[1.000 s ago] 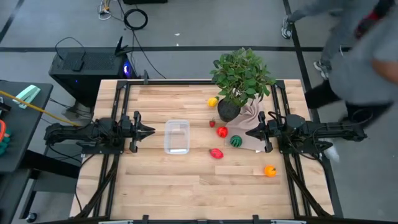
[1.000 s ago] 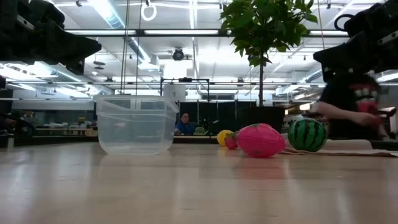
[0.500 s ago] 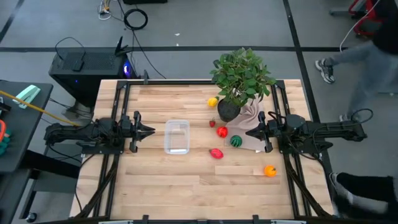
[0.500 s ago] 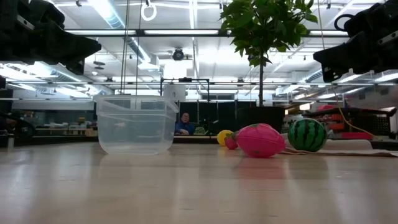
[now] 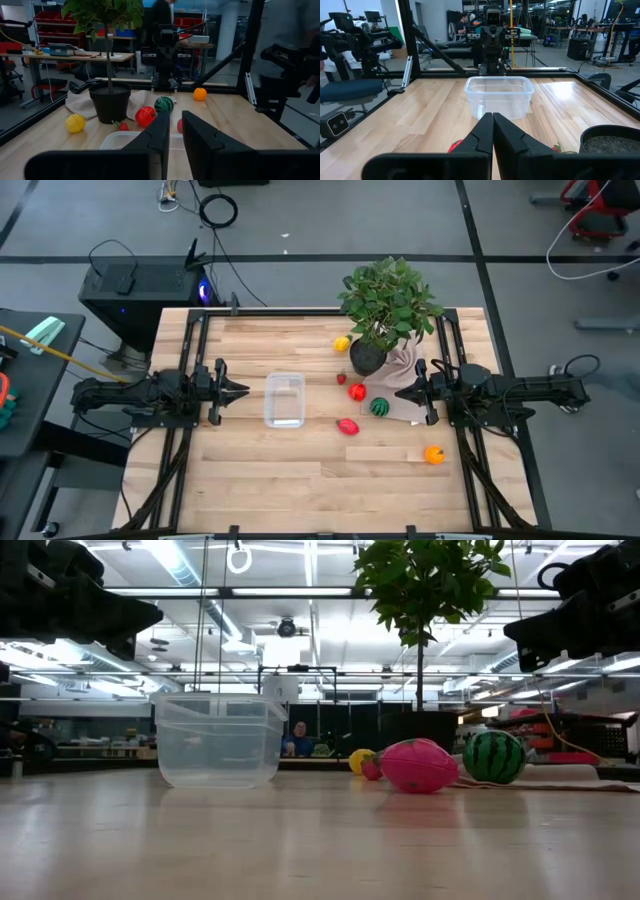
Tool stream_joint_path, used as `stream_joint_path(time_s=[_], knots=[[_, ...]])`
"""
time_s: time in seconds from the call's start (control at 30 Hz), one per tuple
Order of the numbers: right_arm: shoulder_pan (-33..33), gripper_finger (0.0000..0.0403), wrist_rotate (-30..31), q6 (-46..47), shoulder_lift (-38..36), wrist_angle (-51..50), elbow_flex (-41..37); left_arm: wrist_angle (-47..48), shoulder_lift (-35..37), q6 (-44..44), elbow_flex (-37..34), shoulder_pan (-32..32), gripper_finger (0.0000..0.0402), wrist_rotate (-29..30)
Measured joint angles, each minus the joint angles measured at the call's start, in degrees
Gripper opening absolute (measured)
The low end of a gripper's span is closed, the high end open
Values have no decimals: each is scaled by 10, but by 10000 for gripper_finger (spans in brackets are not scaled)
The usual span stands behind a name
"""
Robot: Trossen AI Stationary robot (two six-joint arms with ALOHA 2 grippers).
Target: Pick and placing Produce into tupperware
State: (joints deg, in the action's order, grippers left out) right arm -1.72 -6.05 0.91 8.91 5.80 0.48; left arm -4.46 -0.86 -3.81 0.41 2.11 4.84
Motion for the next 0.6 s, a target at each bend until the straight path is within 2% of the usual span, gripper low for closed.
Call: stream_joint_path(time_s=[0.6], knots=[[0, 16, 0, 0, 0, 0, 0, 0, 0, 0, 0, 0, 57, 0]])
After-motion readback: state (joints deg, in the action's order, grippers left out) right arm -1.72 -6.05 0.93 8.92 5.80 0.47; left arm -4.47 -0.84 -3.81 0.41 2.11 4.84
